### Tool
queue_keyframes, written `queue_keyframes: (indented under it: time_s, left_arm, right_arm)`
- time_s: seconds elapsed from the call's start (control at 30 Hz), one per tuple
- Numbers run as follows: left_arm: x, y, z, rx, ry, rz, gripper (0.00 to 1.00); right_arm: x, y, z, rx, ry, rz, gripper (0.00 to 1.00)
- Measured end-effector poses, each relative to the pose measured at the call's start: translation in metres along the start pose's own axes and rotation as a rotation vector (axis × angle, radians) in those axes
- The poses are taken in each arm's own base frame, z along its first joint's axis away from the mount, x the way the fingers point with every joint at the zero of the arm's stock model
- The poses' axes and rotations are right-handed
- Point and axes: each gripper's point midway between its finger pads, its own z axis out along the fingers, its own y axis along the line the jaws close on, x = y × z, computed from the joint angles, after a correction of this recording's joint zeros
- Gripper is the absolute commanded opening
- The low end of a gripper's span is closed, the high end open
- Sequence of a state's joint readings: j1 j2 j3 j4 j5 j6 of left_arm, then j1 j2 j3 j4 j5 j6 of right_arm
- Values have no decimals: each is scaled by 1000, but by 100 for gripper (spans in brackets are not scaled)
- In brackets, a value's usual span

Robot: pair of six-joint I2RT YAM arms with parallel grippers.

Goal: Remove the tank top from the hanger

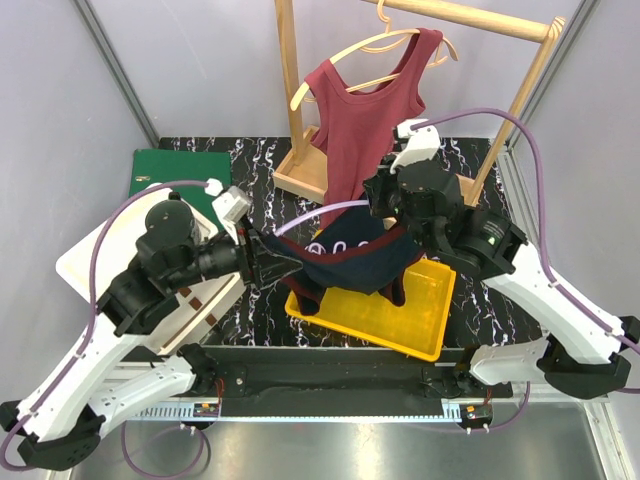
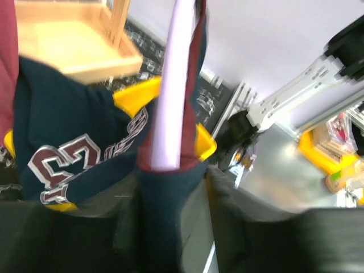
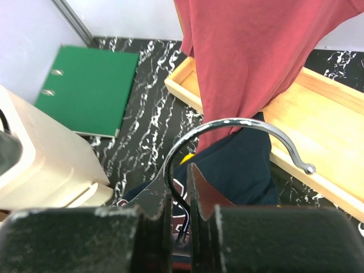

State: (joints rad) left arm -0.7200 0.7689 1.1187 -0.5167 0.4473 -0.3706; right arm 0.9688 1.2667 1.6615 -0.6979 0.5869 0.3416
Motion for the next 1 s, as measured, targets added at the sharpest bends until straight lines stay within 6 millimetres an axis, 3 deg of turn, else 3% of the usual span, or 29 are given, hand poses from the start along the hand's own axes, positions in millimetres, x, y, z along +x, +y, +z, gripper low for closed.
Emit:
queue_keyframes:
  time_s: [0.17, 0.37, 0.43, 0.53, 0.57, 0.63, 0.7, 1.0]
  left_arm:
    - [-19, -10, -13, 15, -110, 43, 66]
    - [-22, -12, -19, 25, -162, 65, 66]
    - [-16, -7, -14, 19, -147, 52, 61]
    - [-9, -1, -6, 9, -120, 31, 43]
    - [-8, 0, -4, 7, -115, 24, 36]
    - [-8, 2, -1, 5, -111, 15, 13]
    - [-8, 4, 3, -2, -107, 11, 0]
    - [-19, 17, -6, -97, -178, -12, 0]
  right_arm:
    - [-14, -6, -12, 5, -44, 48, 0]
    - [-30, -16, -30, 7, -92, 80, 0]
    - [-34, -20, -35, 8, -107, 93, 0]
    - [-38, -22, -41, 4, -119, 106, 0]
    - [-39, -23, -42, 3, -122, 109, 0]
    - [-38, -25, -45, 3, -124, 112, 0]
    - [-37, -30, -48, 10, -130, 115, 0]
    - [-29, -61, -69, 69, -169, 151, 0]
